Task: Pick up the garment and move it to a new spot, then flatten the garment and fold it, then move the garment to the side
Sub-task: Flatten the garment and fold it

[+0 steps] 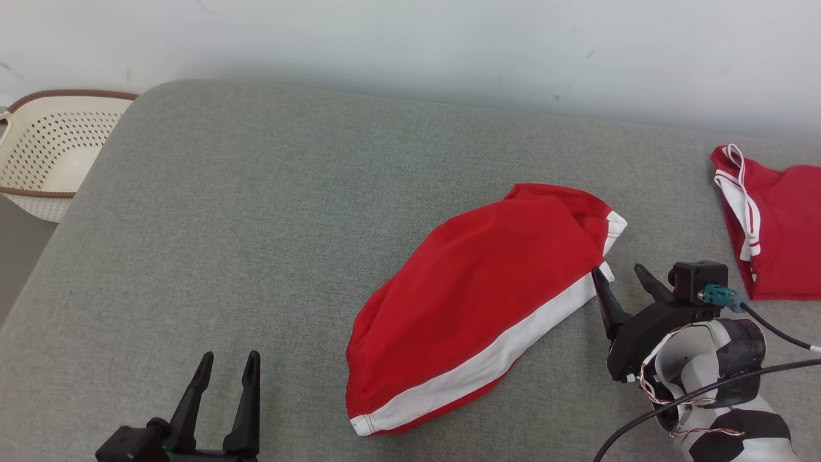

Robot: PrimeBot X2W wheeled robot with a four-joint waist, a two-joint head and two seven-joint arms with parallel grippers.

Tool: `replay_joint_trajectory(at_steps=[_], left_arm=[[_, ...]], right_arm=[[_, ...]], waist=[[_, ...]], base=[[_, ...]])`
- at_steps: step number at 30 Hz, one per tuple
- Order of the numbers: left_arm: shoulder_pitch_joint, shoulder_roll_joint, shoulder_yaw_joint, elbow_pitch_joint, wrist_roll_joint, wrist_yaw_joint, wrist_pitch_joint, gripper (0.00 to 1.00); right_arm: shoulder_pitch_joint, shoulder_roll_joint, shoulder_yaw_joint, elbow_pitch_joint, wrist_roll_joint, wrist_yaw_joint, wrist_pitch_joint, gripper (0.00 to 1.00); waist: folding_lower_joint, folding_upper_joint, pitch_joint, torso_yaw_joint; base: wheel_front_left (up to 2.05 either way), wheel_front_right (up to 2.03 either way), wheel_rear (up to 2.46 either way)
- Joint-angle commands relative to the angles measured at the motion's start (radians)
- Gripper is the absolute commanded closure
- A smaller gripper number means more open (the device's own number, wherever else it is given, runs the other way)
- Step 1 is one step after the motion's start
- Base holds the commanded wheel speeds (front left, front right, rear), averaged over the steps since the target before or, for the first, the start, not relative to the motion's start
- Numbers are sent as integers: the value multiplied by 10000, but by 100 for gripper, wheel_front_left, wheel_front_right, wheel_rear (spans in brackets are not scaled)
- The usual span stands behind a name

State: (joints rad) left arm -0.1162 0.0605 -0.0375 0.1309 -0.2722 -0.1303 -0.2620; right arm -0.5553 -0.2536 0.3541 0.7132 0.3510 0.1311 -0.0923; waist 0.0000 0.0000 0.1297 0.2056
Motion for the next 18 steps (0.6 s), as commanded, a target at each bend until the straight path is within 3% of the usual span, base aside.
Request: replay_joint_trajectory(at_steps=[1, 11, 12, 14, 18], left_arm=[[117, 35, 7, -12, 8, 1, -51, 0], [-4, 83, -135, 44, -81, 1, -50, 0], [-16, 92, -132, 63, -88, 1, -51, 0], [-37, 91, -152, 89, -106, 0, -51, 0], [-89, 95, -141, 113, -130, 0, -51, 0]], right_arm=[[21, -46, 36, 53, 29, -7, 48, 0], [-510, -59, 198, 878, 228, -7, 360, 0], [-553, -57, 219, 992, 257, -7, 382, 4], [-637, -51, 307, 1207, 339, -7, 491, 100], [-831, -103, 414, 1526, 430, -7, 443, 100]], waist=[[0, 0, 25, 28], [0, 0, 198, 304], [0, 0, 204, 328], [0, 0, 218, 378], [0, 0, 257, 437]], base=[[0, 0, 0], [0, 0, 0], [0, 0, 0], [0, 0, 0], [0, 0, 0]])
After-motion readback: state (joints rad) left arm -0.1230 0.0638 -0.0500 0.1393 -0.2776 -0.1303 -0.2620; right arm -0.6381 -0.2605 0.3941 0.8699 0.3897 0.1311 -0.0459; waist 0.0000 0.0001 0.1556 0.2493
